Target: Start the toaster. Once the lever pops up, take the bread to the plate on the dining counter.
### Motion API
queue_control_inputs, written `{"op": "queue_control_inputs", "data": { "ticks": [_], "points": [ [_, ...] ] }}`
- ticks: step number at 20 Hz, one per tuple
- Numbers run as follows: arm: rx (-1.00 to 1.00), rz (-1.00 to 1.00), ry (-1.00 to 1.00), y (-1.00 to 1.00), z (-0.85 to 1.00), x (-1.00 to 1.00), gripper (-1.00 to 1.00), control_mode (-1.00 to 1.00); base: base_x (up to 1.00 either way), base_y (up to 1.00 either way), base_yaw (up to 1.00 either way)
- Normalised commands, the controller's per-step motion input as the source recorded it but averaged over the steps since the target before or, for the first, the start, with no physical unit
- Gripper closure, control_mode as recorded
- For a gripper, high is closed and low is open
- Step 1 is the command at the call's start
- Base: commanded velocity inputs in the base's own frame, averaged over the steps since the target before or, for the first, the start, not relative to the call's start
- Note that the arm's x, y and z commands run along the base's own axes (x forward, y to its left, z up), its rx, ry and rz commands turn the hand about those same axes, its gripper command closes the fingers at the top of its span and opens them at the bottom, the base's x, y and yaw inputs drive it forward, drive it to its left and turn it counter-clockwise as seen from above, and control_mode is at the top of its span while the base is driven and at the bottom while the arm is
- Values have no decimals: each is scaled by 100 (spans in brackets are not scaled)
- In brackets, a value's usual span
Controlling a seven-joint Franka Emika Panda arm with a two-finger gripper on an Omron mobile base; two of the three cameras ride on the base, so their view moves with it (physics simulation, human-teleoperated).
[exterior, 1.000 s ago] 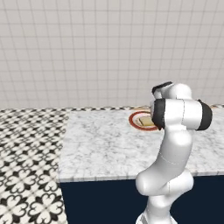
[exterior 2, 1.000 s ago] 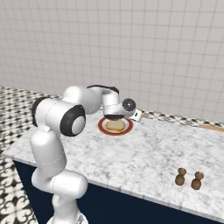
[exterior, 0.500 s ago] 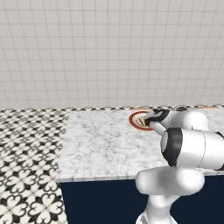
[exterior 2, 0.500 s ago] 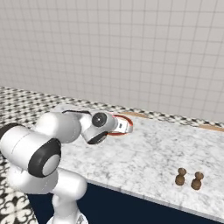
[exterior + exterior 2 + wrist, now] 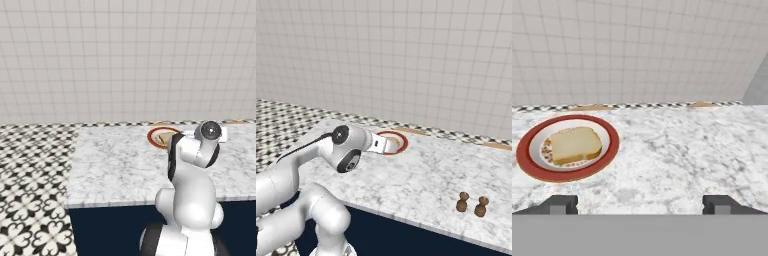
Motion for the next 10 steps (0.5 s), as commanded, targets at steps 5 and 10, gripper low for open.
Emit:
{"op": "queue_control_inputs", "data": {
  "ticks": [5, 10],
  "points": [
    [0, 4, 11, 30, 84, -100, -100, -100, 0, 0, 0],
    [0, 3, -4, 66, 4, -100, -100, -100, 0, 0, 0]
  ]
}}
